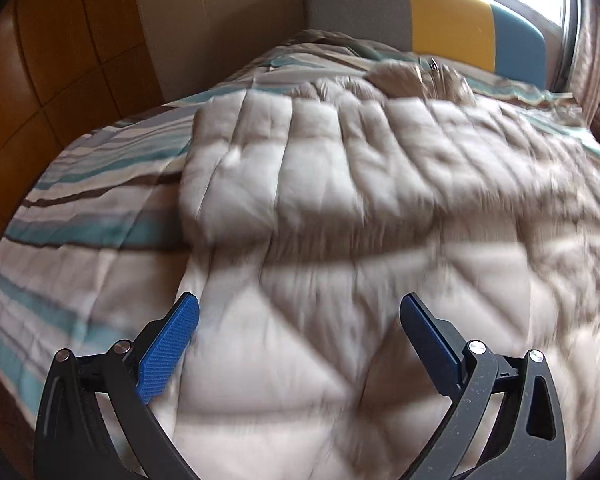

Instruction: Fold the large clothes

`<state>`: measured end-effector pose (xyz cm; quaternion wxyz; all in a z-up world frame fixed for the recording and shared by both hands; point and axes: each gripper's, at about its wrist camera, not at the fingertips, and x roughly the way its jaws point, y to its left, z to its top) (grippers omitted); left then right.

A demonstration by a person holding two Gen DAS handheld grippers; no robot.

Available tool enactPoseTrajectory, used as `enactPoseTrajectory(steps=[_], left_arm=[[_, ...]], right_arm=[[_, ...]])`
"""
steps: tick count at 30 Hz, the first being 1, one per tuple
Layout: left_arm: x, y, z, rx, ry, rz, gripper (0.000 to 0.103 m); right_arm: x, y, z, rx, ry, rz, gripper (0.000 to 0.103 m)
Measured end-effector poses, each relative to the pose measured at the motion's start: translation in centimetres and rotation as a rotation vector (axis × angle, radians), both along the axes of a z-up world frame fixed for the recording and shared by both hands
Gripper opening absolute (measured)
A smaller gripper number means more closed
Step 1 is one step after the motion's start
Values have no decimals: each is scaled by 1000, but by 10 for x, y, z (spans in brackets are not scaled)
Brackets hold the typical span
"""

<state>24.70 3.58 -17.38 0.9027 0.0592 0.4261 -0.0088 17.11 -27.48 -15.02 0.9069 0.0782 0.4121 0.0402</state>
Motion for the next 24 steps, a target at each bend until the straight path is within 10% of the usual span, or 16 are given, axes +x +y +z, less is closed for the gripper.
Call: enactPoseTrajectory(steps=[24], left_arm=[[-146, 60, -9, -103, -86, 92, 100]], right_arm=[[-153, -75, -49, 7, 51, -96, 87]])
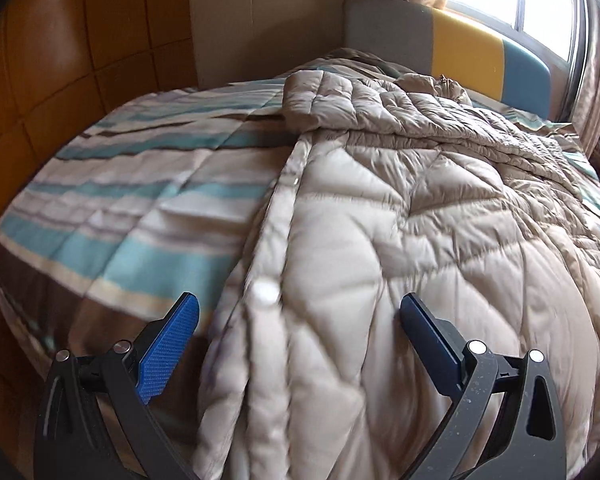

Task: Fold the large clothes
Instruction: 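Grasp the jacket side edge with the left tool and lift it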

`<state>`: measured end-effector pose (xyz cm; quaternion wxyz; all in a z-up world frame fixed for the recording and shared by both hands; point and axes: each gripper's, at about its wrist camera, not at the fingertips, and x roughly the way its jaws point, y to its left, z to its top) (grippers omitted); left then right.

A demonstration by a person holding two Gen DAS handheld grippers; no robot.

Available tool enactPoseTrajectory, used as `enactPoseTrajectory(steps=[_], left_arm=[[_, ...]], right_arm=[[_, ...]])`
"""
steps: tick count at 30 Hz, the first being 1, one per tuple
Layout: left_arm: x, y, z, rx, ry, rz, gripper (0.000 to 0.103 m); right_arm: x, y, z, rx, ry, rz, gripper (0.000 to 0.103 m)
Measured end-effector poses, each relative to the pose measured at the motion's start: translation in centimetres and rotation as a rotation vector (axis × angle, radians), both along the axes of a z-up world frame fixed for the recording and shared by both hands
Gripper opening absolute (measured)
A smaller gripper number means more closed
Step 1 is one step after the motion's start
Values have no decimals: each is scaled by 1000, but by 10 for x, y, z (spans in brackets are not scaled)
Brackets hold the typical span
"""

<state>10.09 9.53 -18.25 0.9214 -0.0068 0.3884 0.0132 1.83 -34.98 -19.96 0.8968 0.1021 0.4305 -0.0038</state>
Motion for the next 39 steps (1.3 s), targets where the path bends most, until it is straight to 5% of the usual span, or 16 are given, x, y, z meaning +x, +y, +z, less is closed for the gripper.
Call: enactPoseTrajectory(steps=[10, 17, 22, 24, 26, 30, 39], left_arm=[[-47, 9, -14, -144, 17, -28, 100], [-64, -2, -13, -129, 4, -65, 82], [-64, -5, -10, -99, -7, -73, 53], [-67, -7, -5, -103, -32, -92, 31], [-69, -11, 1, -82, -58, -97, 26], [-70, -15, 20, -88, -126, -102, 22], [-47, -15, 69, -186, -248, -99, 22]], right_arm=[[-29, 3, -8, 117, 12, 52, 87], [-33, 15, -15, 153, 20, 98, 81], [-33, 25, -14, 103, -7, 140, 53], [-33, 28, -13, 94, -16, 148, 44], [-33, 28, -9, 89, -34, 151, 34], [-31, 23, 3, 128, -72, 141, 21], [-12, 18, 37, 223, -164, 136, 16]])
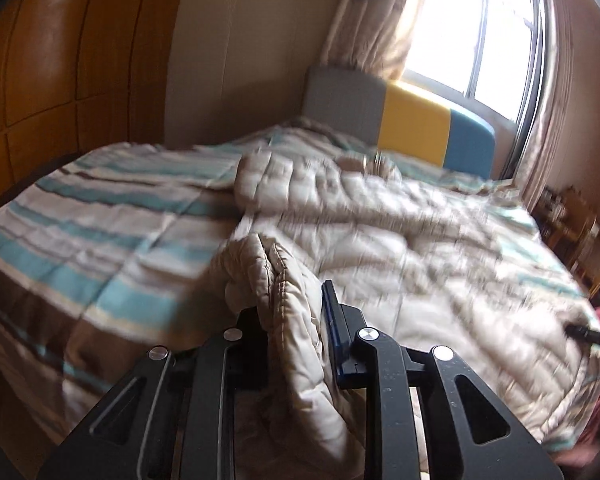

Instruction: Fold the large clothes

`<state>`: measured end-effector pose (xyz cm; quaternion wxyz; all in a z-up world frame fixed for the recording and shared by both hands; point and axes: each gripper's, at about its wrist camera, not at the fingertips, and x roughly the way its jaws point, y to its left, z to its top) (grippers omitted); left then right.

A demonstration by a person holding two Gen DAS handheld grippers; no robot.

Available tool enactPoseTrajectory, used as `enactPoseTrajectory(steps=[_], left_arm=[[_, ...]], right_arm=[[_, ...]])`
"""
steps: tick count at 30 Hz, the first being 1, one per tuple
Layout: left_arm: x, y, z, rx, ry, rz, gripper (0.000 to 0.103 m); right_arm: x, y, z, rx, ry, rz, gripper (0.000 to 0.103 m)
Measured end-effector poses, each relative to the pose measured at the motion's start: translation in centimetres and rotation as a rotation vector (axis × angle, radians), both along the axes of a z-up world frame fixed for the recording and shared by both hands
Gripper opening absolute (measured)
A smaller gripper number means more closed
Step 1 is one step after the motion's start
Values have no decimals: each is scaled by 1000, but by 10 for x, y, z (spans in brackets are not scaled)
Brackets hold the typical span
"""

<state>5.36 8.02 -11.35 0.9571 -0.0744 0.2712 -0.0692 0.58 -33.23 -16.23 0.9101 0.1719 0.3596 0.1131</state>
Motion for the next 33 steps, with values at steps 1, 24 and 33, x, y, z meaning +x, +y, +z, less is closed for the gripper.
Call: enactPoseTrajectory(steps=[1, 24, 33], left_arm=[[6, 1, 7, -13, -13, 1, 22], [195, -17, 17, -91, 90, 36, 22], [256, -12, -10, -132, 202, 75, 22]], right_arm=[[4, -1, 5, 6, -16, -7, 16], [174, -33, 21, 156, 22, -112, 15], [229, -50, -5, 290, 67, -180, 23]])
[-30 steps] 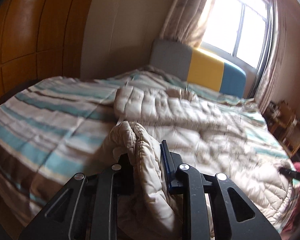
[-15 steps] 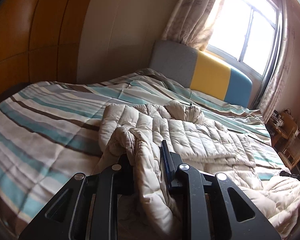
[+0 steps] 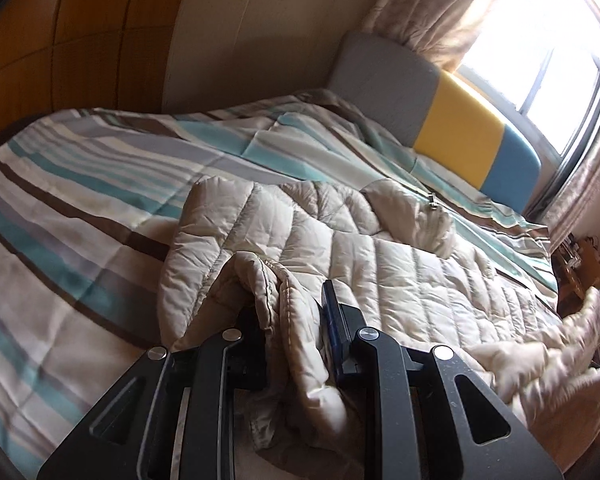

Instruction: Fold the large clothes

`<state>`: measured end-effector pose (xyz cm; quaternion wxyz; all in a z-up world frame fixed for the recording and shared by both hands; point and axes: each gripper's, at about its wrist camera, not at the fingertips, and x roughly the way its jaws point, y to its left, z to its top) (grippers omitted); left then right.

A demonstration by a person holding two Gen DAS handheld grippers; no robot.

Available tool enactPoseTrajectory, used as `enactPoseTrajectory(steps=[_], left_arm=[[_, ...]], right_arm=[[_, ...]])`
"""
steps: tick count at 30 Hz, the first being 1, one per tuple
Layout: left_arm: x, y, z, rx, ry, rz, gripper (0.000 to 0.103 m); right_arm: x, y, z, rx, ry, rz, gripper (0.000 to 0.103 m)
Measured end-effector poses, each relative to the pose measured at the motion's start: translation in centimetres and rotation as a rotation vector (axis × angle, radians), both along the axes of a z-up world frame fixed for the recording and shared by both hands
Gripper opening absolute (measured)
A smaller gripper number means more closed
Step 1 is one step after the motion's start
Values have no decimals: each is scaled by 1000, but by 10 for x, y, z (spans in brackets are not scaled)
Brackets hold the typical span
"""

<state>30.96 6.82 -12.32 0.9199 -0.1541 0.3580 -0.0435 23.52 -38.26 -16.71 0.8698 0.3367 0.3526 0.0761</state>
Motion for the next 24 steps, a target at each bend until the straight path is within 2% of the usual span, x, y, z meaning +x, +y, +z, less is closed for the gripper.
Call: enactPoseTrajectory(steps=[2, 5, 7, 9, 12, 15, 16, 17, 18, 19, 21, 24], left_arm=[[5, 3, -3, -17, 7, 5, 27], [10, 12, -5, -68, 7, 24, 39], [9, 22, -4, -121, -10, 47, 51], [6, 31, -2, -164, -39, 78, 66], [-1, 40, 3, -179, -82, 102, 79], [-10, 48, 8, -174, -137, 103, 79], [-14, 49, 9, -166, -151, 113, 80], [-18, 51, 10, -140, -162, 143, 94], [-26, 57, 12, -99, -186, 203, 100], [-30, 62, 12, -95, -202, 226, 100], [-36, 75, 9, -138, -209, 227, 100], [-32, 82, -5, -184, -133, 162, 100]], right_arm=[[5, 0, -1, 10, -26, -3, 27], [11, -2, -3, 18, -73, -12, 43], [11, -4, -1, 14, -121, -46, 68], [6, -7, 2, -5, -176, -69, 75], [0, -8, 6, -52, -212, -57, 82], [-12, -11, 9, -104, -237, -69, 88], [-18, -13, 9, -123, -243, -90, 95], [-24, -14, 9, -146, -245, -120, 99], [-30, -18, 9, -157, -261, -147, 101], [-34, -22, 8, -152, -272, -149, 101], [-33, -25, 0, -174, -209, -145, 101], [-22, -29, -17, -146, -117, -93, 101]])
